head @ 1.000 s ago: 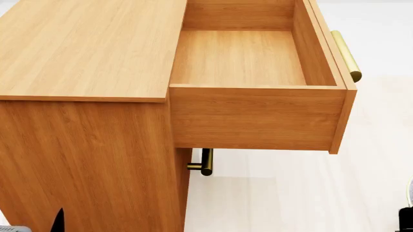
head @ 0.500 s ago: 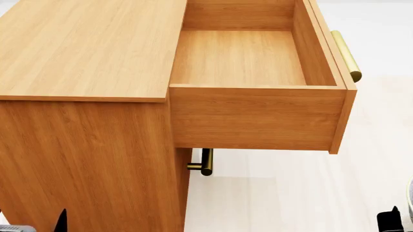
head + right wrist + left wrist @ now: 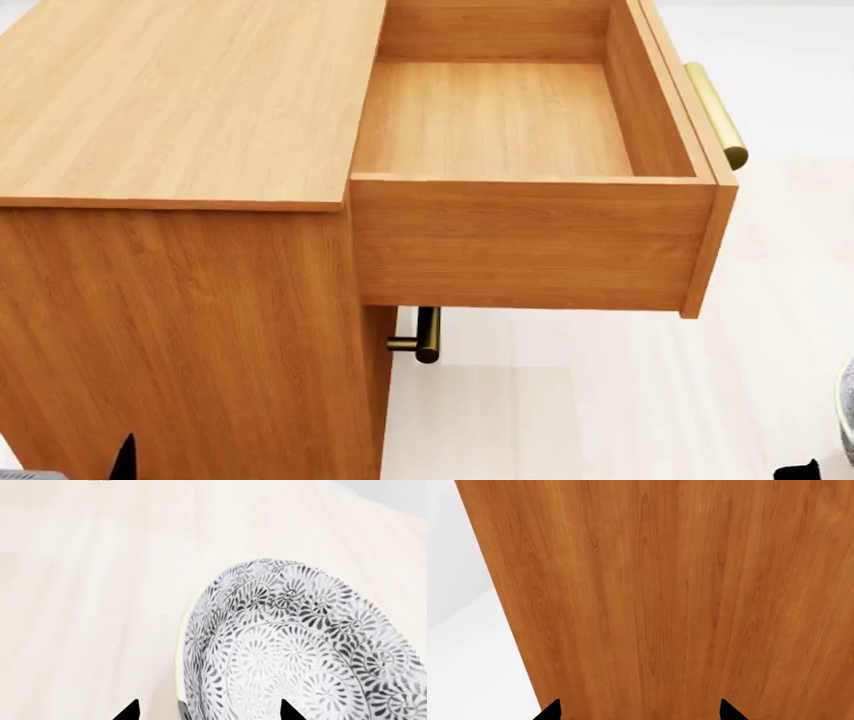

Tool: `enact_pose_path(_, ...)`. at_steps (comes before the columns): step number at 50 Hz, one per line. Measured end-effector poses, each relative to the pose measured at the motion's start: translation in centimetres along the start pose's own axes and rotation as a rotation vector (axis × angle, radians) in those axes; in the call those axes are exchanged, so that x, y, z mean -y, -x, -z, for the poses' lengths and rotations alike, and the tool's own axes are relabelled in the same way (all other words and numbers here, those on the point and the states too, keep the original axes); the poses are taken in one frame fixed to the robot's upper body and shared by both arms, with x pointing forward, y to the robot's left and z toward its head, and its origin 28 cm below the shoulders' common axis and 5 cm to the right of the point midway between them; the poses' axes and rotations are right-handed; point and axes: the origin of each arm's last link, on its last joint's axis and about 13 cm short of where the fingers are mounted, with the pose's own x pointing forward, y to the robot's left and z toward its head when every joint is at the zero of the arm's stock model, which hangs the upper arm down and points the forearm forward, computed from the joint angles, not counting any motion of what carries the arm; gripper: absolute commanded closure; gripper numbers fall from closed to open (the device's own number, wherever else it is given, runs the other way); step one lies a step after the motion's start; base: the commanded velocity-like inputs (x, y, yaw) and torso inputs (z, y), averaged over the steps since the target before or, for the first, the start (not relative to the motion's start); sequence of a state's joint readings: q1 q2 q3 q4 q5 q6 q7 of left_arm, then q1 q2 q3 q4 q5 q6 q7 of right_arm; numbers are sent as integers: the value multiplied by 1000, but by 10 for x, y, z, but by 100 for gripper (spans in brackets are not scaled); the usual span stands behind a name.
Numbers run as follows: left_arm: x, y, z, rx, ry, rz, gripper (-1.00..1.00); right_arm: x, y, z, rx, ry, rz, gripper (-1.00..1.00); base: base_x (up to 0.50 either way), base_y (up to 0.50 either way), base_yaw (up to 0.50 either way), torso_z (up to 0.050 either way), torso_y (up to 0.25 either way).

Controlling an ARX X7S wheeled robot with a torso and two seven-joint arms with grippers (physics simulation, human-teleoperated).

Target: Put the bowl on top of the cabinet.

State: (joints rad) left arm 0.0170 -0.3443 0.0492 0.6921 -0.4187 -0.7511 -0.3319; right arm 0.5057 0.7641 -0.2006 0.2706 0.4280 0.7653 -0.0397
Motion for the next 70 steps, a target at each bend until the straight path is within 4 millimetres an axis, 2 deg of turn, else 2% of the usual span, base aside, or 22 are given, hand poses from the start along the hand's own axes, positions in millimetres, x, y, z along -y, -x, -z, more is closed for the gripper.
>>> enact_pose_path(1,0,0,0,0,0,0,-100,0,-1,0,0,1,5,100,0,0,0,0,0)
enact_pose_path(5,0,0,0,0,0,-1,-100,3,-2,0,7,7,32,100,0,0,0,0,0)
enact_pose_path(21,-1,1,1,-2,0,-2,-100,-4,-4,3,15,-43,-9,100,0,0,0,0,0)
enact_pose_path(33,-3,4,0,2,1,-3,-100,-2,1,-4,30,-41,40,100,0,0,0,0,0)
enact_pose_path(44,-3,6,-1,6,-2,-2,-100,5,20,-34,107,-42,65,100,0,0,0,0,0)
enact_pose_path(70,-4,9,2,3,-2,-1,-100,24,82,-113,320,40,125,100,0,0,0,0,0)
